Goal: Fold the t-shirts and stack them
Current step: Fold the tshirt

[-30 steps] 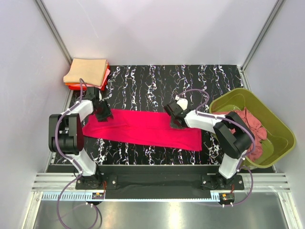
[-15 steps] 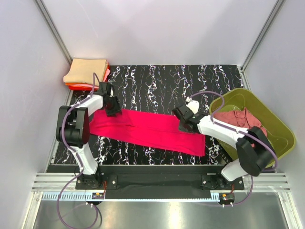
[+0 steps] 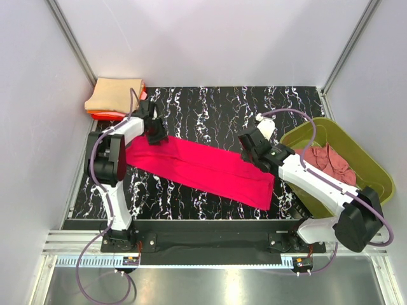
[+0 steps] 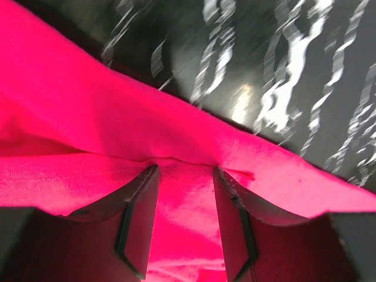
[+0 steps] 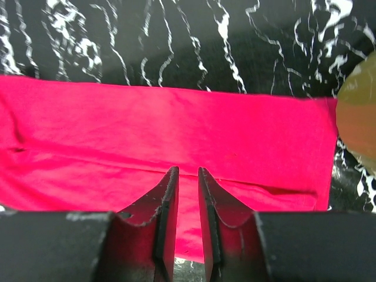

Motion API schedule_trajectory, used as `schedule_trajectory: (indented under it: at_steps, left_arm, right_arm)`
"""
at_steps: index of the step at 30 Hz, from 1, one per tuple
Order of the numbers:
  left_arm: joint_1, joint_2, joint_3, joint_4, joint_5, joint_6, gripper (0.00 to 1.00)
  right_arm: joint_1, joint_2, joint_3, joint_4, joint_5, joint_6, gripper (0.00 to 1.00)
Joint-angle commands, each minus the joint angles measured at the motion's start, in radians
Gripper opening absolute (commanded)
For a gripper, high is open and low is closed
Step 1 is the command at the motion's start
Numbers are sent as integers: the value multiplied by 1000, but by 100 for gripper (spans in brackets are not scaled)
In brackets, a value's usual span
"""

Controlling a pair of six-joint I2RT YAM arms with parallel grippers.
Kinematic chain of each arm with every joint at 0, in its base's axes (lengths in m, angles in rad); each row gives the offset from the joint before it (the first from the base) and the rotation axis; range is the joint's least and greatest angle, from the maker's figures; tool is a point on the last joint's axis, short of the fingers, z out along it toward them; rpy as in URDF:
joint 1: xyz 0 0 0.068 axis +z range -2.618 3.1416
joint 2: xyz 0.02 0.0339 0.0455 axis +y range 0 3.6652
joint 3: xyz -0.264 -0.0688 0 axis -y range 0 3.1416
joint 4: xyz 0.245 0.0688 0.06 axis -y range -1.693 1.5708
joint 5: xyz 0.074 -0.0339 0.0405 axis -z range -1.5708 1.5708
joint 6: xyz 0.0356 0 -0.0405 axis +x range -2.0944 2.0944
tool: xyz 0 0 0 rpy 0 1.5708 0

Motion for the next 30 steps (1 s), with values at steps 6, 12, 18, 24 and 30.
schedule_trajectory:
  at_steps: [6,12,18,24,30]
  left_arm:
    - [-66,179,269,87,126,-71,47]
    - [-118,339,458,121,195,-114,48]
    - [-123,517,685,202,305,-229,48]
    - [-134,621,852,377,433,-321,48]
    - [-121,408,784,325,420,-203,54]
  right_arm:
    - [-2,-39,71,17,53,-36,27]
    - [-5,-24,51,104,52,-70,27]
    - [-5,59,114,123,63,-111,27]
    - [-8,145,191,146,38,-171,27]
    - [-8,89,208,121,-23,-171,28]
